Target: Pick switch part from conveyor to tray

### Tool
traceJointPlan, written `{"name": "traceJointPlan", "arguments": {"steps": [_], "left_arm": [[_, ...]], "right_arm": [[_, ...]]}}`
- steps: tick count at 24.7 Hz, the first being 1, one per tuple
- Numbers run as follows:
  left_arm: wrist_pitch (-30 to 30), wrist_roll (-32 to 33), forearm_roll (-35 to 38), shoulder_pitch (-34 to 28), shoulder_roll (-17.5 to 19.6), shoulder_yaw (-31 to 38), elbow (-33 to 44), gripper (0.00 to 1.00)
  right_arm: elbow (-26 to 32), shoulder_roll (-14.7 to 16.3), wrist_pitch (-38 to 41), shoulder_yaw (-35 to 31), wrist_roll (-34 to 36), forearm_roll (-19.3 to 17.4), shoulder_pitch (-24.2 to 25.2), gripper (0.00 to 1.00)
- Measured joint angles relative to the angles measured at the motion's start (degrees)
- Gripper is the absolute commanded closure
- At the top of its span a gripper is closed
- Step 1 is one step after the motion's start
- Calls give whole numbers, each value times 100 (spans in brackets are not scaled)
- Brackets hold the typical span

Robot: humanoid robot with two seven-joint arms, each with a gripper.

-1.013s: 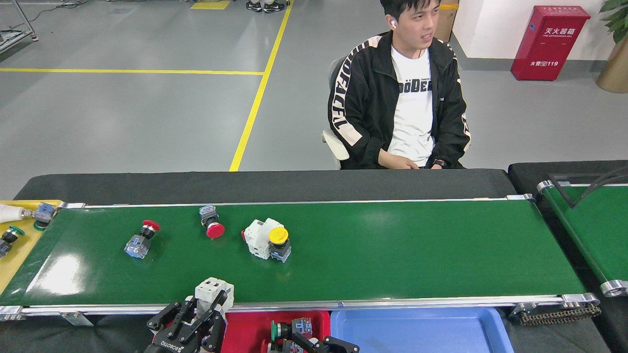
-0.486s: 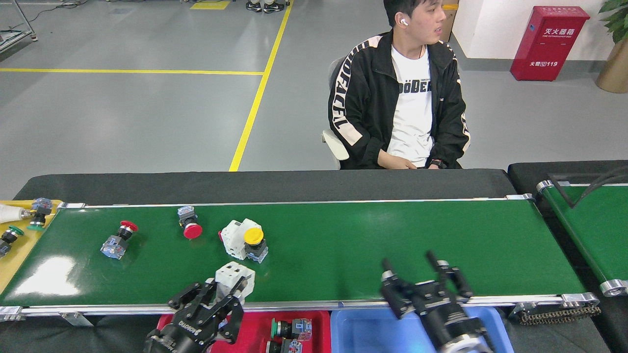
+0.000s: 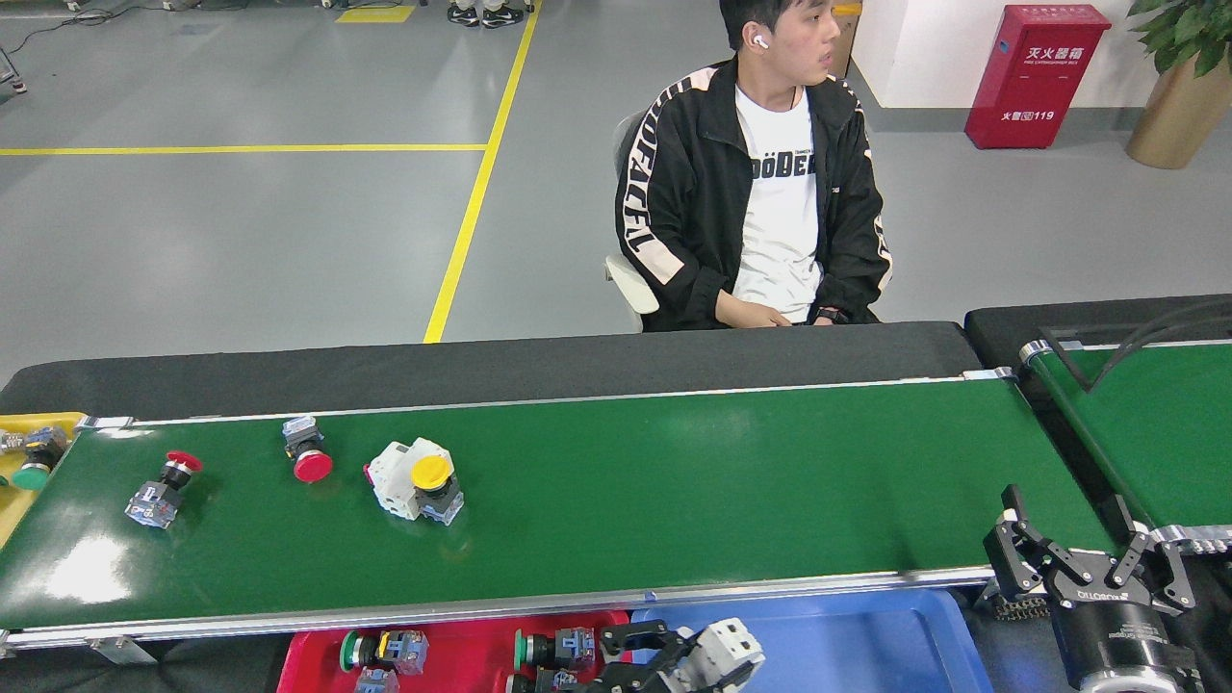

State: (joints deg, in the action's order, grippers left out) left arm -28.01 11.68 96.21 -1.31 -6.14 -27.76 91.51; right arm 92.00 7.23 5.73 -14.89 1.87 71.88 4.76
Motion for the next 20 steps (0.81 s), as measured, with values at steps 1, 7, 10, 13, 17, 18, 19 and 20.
{"name": "traceJointPlan", "arguments": {"steps": [1, 7, 10, 13, 17, 18, 19, 20], "left_arm": [[2, 5, -14, -17, 4, 97, 72, 0], [-1, -4, -1298, -388, 190, 1709, 849, 0], [-77, -14, -1869, -614, 516, 2915, 929, 0], [-271, -33, -2130, -915, 660, 4151, 926, 0], [-373, -41, -2152, -1284, 617, 5435, 926, 0], [-395, -44, -2149, -1342, 594, 5633, 928, 0], [-311, -48, -2139, -1396, 574, 5775, 932, 0], [-187, -57, -2105, -1454, 571, 5850, 932, 0]], "right_arm": [[0, 0, 3, 3, 2, 0, 16, 1], [-2, -2, 10, 40, 5, 0, 34, 1], [-2, -37, 10, 41, 5, 0, 59, 1], [23, -144, 14, 55, 15, 0, 59, 1], [141, -288, 29, 305, 24, 9, 64, 1], [201, -307, 28, 398, 24, 20, 89, 1], [268, -339, 21, 484, 21, 33, 129, 2], [361, -411, -22, 588, 19, 57, 193, 2]]}}
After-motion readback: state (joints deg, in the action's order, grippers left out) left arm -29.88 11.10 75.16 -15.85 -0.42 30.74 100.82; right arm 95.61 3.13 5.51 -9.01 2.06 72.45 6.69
